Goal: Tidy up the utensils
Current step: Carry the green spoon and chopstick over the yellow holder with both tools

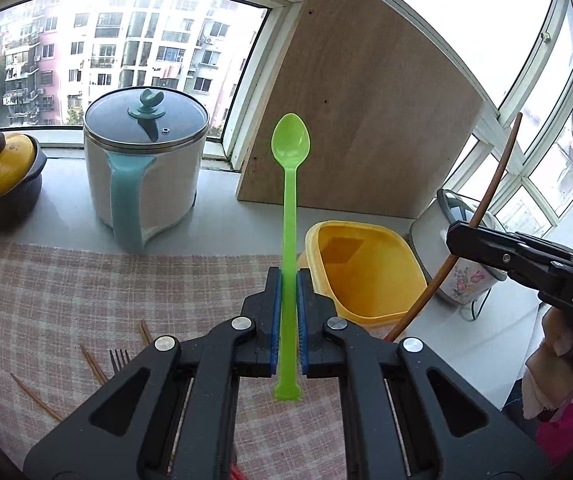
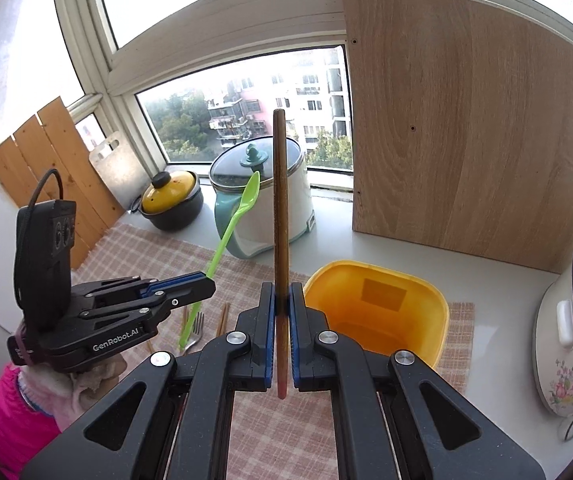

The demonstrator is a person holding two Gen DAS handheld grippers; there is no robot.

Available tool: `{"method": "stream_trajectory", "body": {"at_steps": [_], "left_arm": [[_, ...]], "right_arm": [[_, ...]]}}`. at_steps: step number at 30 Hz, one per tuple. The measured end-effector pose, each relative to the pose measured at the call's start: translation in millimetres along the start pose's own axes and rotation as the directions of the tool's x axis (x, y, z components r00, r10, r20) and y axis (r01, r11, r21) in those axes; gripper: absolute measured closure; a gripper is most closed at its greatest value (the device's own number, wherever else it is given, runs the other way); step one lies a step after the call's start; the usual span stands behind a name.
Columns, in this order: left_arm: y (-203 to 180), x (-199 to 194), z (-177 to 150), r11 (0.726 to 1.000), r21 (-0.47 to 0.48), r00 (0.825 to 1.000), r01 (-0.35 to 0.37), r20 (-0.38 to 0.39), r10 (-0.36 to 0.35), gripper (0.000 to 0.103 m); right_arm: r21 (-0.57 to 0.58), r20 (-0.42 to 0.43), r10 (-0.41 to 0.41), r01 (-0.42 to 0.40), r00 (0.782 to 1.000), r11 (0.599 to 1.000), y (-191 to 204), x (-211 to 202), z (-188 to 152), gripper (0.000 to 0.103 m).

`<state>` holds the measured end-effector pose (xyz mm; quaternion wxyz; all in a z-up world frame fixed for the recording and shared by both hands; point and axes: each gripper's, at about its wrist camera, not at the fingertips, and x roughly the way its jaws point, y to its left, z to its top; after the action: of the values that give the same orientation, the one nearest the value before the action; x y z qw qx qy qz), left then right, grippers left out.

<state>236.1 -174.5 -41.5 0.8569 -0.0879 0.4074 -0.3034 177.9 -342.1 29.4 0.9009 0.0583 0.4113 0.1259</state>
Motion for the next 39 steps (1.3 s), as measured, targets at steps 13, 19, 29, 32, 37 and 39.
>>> {"method": "stream_trajectory", "body": {"at_steps": [13,19,29,32,37,39], "left_arm": [[-47.5,37.9,24.0,0.999,0.028,1.000,0.019,0.017,-0.020,0.098],[-53.9,53.8,27.8,0.999,0.035,1.000,-0.003,0.029,0.002,0.098],[-58.6,88.5,18.8,0.998,0.042,0.999,-0.049,0.020,0.048,0.098],[-62.0,91.0,14.7,0.996,0.065,0.998,-0.060,0.024,0.058,0.098],[-65.6,92.1,11.1,0.996,0.075,0.998,-0.054,0.021,0.052,0.098],[-66.6,91.6,10.5,0.996,0.080,0.999,-0.047,0.016,0.046,0.098]], "right_arm": [[0.036,0.068,-0.019,0.016,0.998,0.999,-33.7,-27.7,18.5,0.098],[0.028,0.069,-0.055,0.053,0.996,0.998,-45.1,-25.0,27.2,0.098],[0.062,0.008,-0.081,0.081,0.997,0.995,-73.9,0.7,20.0,0.098],[0.082,-0.016,-0.077,0.078,0.997,0.994,-80.1,10.1,14.4,0.098],[0.094,-0.050,-0.078,0.083,0.996,0.992,-84.7,23.4,3.9,0.098],[0.101,-0.059,-0.076,0.082,0.995,0.991,-86.9,27.2,0.0,0.098]]}}
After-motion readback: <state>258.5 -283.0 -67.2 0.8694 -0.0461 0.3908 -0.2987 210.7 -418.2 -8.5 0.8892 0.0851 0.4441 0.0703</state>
